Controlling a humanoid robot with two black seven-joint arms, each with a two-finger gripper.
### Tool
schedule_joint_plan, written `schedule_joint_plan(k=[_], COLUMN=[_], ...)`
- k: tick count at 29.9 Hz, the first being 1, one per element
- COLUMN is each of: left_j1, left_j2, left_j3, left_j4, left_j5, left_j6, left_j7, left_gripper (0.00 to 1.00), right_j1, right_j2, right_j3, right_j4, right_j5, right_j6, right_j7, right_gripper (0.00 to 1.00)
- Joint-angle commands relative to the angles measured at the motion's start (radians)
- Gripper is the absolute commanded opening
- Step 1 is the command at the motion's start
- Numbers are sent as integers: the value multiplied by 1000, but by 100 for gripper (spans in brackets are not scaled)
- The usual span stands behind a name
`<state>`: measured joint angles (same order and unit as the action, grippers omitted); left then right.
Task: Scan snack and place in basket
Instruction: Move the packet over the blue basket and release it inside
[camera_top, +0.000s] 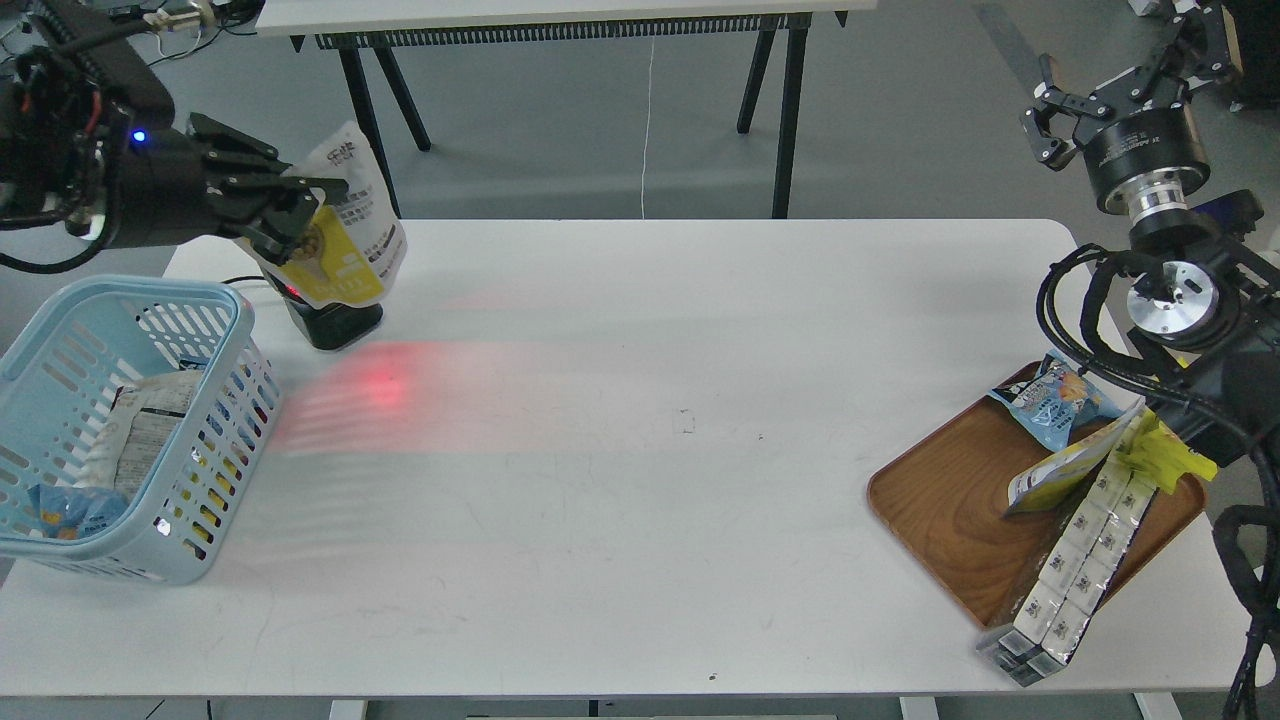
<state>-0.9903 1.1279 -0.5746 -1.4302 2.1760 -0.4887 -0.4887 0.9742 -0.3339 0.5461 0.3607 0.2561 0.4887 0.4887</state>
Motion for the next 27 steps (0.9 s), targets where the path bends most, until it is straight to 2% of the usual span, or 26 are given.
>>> schedule_joint_plan(k=[1, 6, 11, 15, 27], left_j1=[1, 5, 12, 12, 13], left_j2=[117, 225, 266, 279, 231], left_j3=[1, 16, 87, 166, 266], left_j4=[-1, -1, -3, -3, 4], left_j5=[-30, -110, -127, -127, -153], left_j6=[0, 0, 0, 0, 0], left_j7=[0, 0, 0, 0, 0], left_gripper=[0, 0, 0, 0, 3], right_j1=[0, 0, 3, 3, 3], right_j2=[0, 1, 0, -5, -8], right_j3=[0, 1, 1, 1, 3], right_j4=[-2, -2, -2, -2, -6], right_j5=[0, 0, 0, 0, 0], right_j6=[0, 0, 0, 0, 0], right_j7=[0, 0, 0, 0, 0], right_gripper=[99, 99, 99, 99, 99])
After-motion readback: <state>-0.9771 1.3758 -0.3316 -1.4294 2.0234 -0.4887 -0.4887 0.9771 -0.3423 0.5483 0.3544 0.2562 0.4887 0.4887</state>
